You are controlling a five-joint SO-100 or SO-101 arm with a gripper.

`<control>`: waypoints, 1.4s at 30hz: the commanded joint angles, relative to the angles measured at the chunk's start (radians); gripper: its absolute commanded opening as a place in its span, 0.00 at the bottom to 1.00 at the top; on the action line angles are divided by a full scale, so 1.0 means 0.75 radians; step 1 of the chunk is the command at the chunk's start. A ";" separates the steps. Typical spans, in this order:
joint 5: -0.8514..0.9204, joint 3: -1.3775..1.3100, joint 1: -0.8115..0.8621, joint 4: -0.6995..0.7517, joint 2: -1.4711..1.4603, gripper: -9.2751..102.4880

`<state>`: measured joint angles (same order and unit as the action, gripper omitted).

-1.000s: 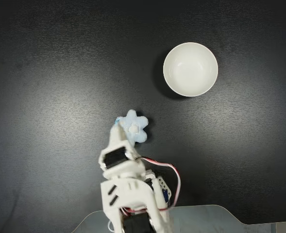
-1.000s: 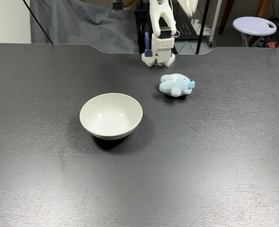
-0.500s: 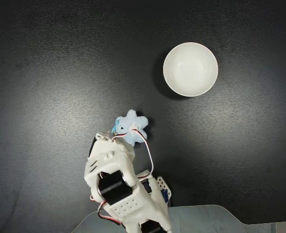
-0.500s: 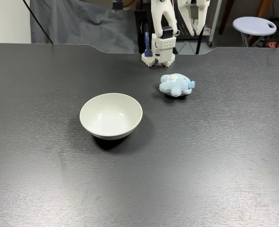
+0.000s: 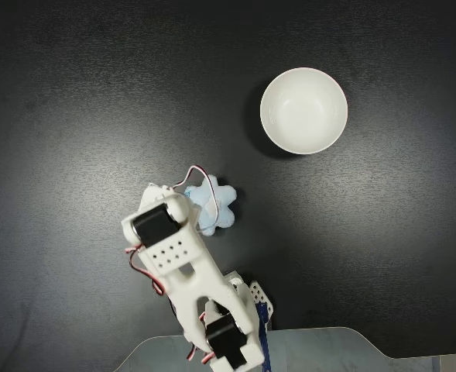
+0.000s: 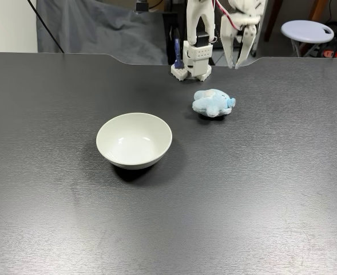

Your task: Grasp a skyblue doll and put it in the white bowl.

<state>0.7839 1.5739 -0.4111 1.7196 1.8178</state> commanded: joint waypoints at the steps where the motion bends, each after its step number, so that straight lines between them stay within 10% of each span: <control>1: 0.008 -0.070 0.078 0.072 -0.059 0.11; 23: 0.025 0.247 0.327 0.070 -0.147 0.13; 35: 0.184 0.231 0.327 0.070 -0.092 0.55; 42: 0.184 0.229 0.329 0.061 -0.090 0.59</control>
<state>0.9112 1.7610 -0.1641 1.7196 1.6782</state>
